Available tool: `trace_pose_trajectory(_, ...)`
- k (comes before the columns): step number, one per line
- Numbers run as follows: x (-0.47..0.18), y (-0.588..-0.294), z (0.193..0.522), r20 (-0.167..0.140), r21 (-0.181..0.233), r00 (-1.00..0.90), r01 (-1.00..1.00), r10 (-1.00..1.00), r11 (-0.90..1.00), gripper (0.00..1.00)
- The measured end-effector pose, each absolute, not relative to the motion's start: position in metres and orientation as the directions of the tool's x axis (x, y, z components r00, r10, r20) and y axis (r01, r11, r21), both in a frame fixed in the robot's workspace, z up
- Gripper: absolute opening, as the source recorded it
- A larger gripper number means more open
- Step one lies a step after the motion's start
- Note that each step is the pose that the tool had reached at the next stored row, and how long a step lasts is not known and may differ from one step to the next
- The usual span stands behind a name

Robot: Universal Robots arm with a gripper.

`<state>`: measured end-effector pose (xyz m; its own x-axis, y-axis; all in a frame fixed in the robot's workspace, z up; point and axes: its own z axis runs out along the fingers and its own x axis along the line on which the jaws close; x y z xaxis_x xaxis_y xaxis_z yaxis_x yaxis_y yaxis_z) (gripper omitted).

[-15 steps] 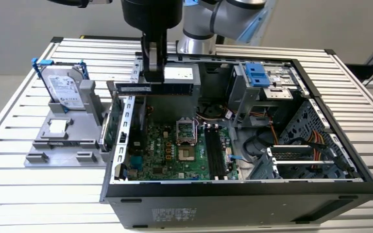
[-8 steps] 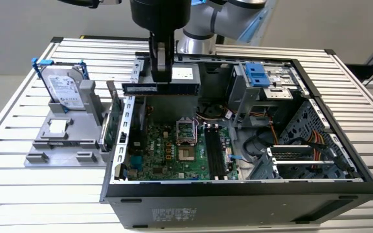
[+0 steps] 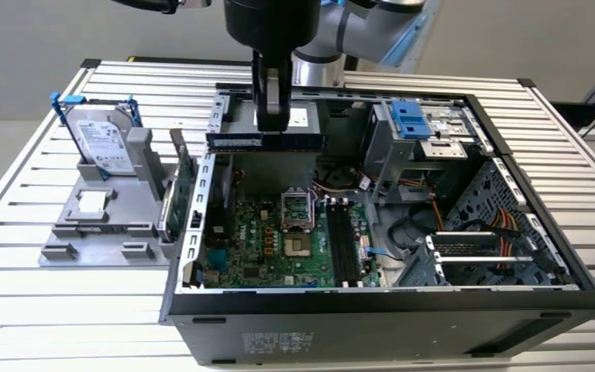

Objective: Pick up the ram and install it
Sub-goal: 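Pick up the ram and move it above insertion slot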

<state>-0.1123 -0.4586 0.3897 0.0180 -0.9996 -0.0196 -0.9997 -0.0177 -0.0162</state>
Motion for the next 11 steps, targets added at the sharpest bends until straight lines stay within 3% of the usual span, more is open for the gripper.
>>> trace_pose_trajectory(11, -0.095, -0.458, 0.390, -0.020, -0.016, 0.018, -1.000, -1.000, -0.018, 0.00)
